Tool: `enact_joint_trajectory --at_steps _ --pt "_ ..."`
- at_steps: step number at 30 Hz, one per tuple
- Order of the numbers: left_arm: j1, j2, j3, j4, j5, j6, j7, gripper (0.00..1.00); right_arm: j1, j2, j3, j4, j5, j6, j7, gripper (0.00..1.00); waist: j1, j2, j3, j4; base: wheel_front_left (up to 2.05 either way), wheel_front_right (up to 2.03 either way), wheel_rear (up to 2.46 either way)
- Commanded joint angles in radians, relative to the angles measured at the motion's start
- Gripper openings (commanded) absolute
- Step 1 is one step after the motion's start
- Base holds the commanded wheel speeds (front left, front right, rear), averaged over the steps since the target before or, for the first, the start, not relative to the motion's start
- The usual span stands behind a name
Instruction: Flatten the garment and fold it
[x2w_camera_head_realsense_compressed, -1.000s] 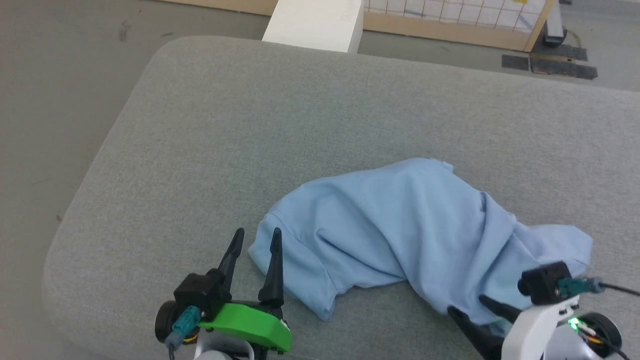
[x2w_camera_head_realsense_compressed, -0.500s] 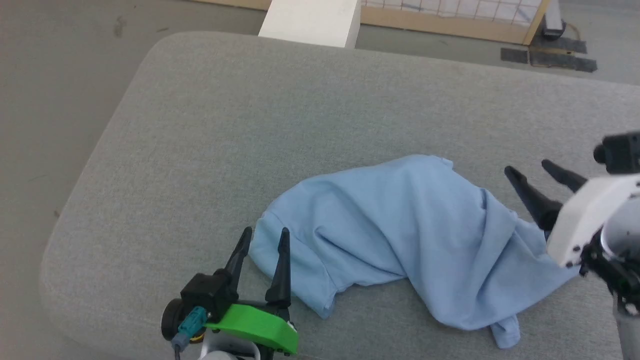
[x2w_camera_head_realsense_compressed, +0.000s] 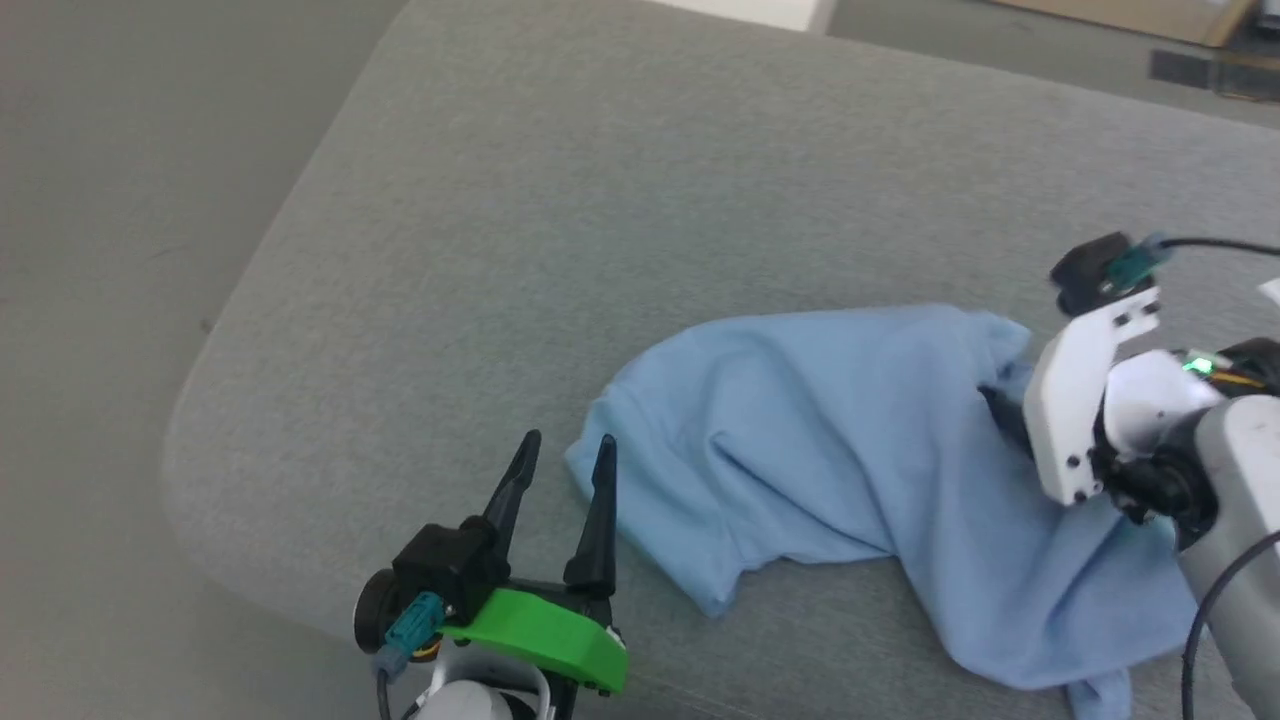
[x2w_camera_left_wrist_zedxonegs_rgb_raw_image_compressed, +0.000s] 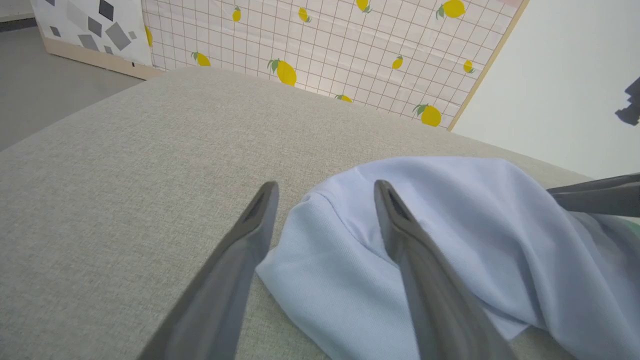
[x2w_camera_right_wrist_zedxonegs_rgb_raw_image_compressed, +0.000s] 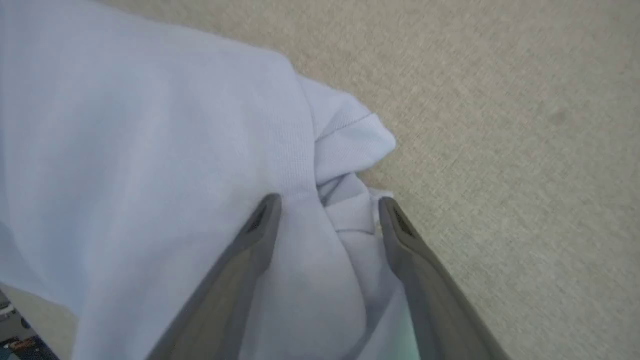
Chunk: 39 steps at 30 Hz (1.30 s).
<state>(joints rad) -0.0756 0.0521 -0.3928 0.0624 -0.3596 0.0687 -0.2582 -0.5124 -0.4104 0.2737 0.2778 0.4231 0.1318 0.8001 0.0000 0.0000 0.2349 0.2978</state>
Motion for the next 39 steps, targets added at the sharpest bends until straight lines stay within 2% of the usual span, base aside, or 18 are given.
enact_joint_trajectory --at_steps 1,6,7,8,9,18,21,25,29,33,36,39 --pt "-0.019 -0.002 -0.003 -0.002 -0.008 0.007 -0.004 1.00 -0.017 -0.012 0.025 0.020 0.002 -0.001 0.004 1.00 0.0000 0.0000 0.027 0.037 0.00 0.00 0.00" --pt "-0.032 -0.002 -0.015 -0.007 -0.016 0.011 -0.004 1.00 -0.029 -0.046 0.087 0.100 -0.008 -0.001 -0.019 1.00 0.0000 0.0000 0.046 0.053 0.00 0.00 0.00" --pt "-0.035 -0.002 -0.017 -0.009 -0.018 0.014 -0.004 1.00 -0.030 -0.047 0.092 0.119 -0.009 -0.001 -0.026 0.91 0.0000 0.0000 0.050 0.053 0.00 0.00 0.00" --pt "-0.038 -0.002 -0.019 -0.010 -0.019 0.017 -0.004 1.00 -0.033 -0.047 0.093 0.130 -0.010 -0.001 -0.037 0.33 0.0000 0.0000 0.053 0.052 0.00 0.00 0.00" --pt "-0.040 -0.002 -0.018 -0.011 -0.021 0.021 -0.004 1.00 -0.040 -0.043 0.082 0.143 -0.012 -0.001 -0.060 0.00 0.0000 0.0000 0.057 0.047 0.00 0.00 0.00" --pt "-0.031 -0.002 0.012 0.001 -0.009 0.024 -0.004 1.00 -0.148 -0.014 -0.030 0.139 0.010 -0.001 -0.243 0.00 0.0000 0.0000 0.008 -0.038 0.00 0.00 0.00" --pt "-0.018 -0.002 0.026 0.004 -0.002 0.019 -0.004 1.00 -0.182 -0.032 -0.075 0.113 0.006 -0.001 -0.281 0.00 0.0000 0.0000 -0.017 -0.071 0.00 0.00 0.00" --pt "-0.005 -0.002 0.039 0.006 0.004 0.014 -0.004 1.00 -0.175 -0.055 -0.185 0.075 0.013 -0.001 -0.284 0.00 0.0000 0.0000 -0.038 -0.106 0.00 0.00 0.00" --pt "0.000 -0.002 0.044 0.004 0.010 0.008 -0.004 1.00 -0.086 -0.087 -0.328 0.029 0.006 -0.001 -0.259 0.00 0.0000 0.0000 -0.035 -0.127 0.00 0.00 0.00" --pt "0.001 -0.002 0.044 0.005 0.015 0.003 -0.004 1.00 0.082 -0.091 -0.490 -0.010 -0.020 -0.001 -0.212 0.00 0.0000 0.0000 -0.020 -0.135 0.00 0.00 0.00" --pt "0.000 -0.002 0.046 0.009 0.020 0.000 -0.004 1.00 0.231 -0.057 -0.582 -0.034 -0.035 -0.001 -0.174 0.00 0.0000 0.0000 -0.006 -0.139 0.00 0.00 0.00" --pt "-0.004 -0.002 0.052 0.014 0.027 -0.002 -0.004 1.00 0.317 -0.010 -0.630 -0.048 -0.060 -0.001 -0.180 0.00 0.0000 0.0000 0.002 -0.147 0.00 0.00 0.00"
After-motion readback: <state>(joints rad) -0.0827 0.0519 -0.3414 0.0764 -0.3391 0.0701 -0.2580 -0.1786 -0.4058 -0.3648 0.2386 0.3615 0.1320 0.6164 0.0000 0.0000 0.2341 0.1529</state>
